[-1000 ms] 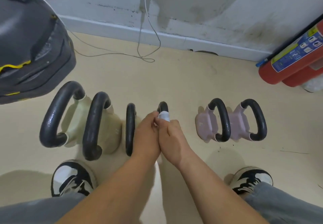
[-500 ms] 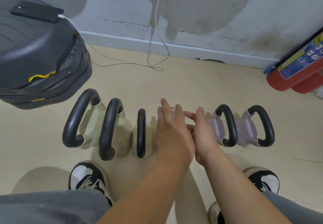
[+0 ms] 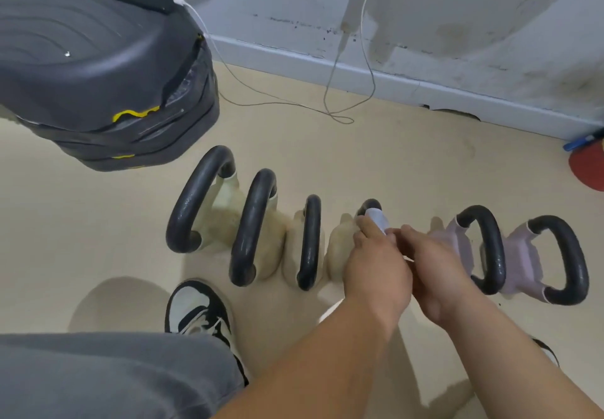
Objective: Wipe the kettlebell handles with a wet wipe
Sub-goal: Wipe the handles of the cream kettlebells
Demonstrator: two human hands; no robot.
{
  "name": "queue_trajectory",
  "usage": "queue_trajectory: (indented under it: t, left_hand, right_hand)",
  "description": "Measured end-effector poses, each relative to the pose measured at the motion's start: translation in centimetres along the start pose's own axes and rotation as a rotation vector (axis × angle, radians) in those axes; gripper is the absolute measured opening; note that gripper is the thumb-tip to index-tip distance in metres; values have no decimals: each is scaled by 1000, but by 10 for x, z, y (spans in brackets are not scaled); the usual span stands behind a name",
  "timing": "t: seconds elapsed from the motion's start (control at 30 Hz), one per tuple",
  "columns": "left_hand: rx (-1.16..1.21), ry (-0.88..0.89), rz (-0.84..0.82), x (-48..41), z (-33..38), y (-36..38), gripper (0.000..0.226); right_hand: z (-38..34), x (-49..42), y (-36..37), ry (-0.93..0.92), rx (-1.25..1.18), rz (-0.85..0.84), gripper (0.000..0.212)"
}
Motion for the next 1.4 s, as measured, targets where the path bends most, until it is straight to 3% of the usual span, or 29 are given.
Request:
queue_trajectory:
  t: [0.1, 0.27, 0.33, 0.47, 0.6, 0.63, 0.7, 0.8, 0.9, 0.97, 1.07, 1.13, 1.27, 1.33, 1.4]
  left_hand:
    - [326, -117, -111, -25, 1, -19, 20]
    - [461, -129, -134, -30, -8, 2, 30]
    - [229, -95, 27, -15, -21, 27, 54]
    - [151, 27, 187, 23, -33, 59, 84]
    - [26, 0, 277, 12, -34, 53, 53]
    - [-11, -30, 290, 7, -29, 41, 56]
    - [89, -38, 132, -12, -16, 21, 56]
    - [343, -232, -119, -65, -3, 3, 36]
    - [214, -127, -210, -87, 6, -10, 39]
    - [325, -185, -131, -76, -3, -4, 42]
    - [108, -35, 165, -21, -15, 23, 61]
    - [30, 32, 230, 5, -24, 49, 74]
    - [-225, 115, 413, 15, -38, 64, 70]
    - [-263, 138, 400, 7, -30, 56, 73]
    - [-241, 87, 285, -12, -14, 38, 79]
  right_hand:
    - [-14, -9, 4, -50, 66, 17, 21]
    - [-33, -36, 0, -72, 225, 105, 20]
    - [-36, -42, 1, -106, 308, 102, 20]
    - [-28, -49, 12, -12, 376, -87, 30]
    - [-27, -58, 15, -51, 357, -111, 28]
    - [-28, -61, 14, -56, 321, -109, 29]
    - [-30, -70, 12, -44, 271, -144, 28]
    - [-25, -82, 10, 14, 234, -218, 32]
    - [-18, -88, 7, 63, 109, -221, 41]
    - [-15, -86, 7, 72, 85, -254, 41]
    - [-12, -88, 3, 54, 53, -238, 39]
    - [-10, -93, 0, 53, 2, -192, 39]
    - [1, -98, -2, 123, -183, -191, 42]
    - [6, -100, -3, 157, -272, -191, 42]
    - [10, -102, -6, 189, -316, -191, 43]
Point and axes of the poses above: each hand's wrist, its own x-axis away from the middle knuckle, its own y-axis out of the palm, z = x × y, the point moved 3 cm from there along -x, towards the middle knuckle, and after that the axes turned 9 degrees about -x, right-handed, at the moved point
